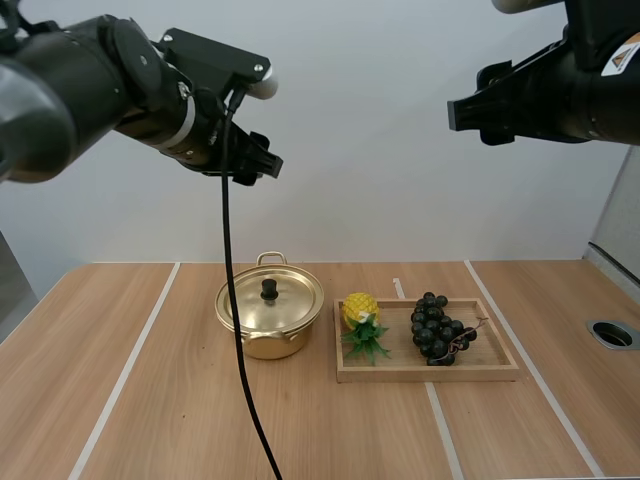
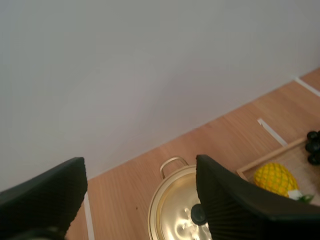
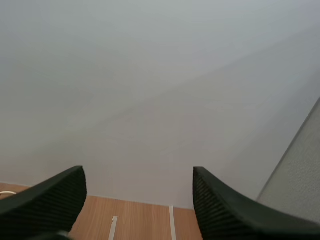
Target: Open the pot, put the grape inside, and close it
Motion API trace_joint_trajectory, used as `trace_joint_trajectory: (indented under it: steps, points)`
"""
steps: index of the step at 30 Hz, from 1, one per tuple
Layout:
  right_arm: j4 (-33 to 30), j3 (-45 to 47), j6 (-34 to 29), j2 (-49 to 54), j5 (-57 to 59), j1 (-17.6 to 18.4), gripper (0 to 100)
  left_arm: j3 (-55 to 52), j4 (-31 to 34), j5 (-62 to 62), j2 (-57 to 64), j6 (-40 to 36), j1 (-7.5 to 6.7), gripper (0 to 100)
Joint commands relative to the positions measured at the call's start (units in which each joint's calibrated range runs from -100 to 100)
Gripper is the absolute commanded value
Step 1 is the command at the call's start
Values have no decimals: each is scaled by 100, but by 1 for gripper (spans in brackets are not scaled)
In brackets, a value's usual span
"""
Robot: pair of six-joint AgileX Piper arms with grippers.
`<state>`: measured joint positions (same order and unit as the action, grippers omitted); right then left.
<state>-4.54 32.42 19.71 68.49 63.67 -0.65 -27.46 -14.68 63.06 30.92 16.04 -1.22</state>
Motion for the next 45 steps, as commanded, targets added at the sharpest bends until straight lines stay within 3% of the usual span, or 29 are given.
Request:
trace_joint_trajectory:
  steps: [1, 9, 15, 22, 26, 31, 45]
  points:
    - [172, -92, 39, -118, 238, -24, 100, 297, -133, 447, -590, 255, 3, 100]
    - [515, -92, 165, -396, 599, -101, 100, 503, -116, 1588, -1859, 764, -14, 100]
    - [505, -92, 188, -451, 617, -101, 100, 503, -128, 1600, -2337, 828, -39, 100]
    - [454, -92, 188, -466, 634, -101, 100, 519, -49, 1635, -2638, 808, -382, 100]
    - [454, -92, 188, -466, 634, -101, 100, 558, 267, 1572, -2787, 732, -506, 100]
    - [454, -92, 271, -466, 702, -101, 100, 647, 948, 1572, -3025, 379, -528, 100]
    - [454, -92, 271, -466, 702, -101, 100, 713, 976, 1637, -3578, 381, -528, 100]
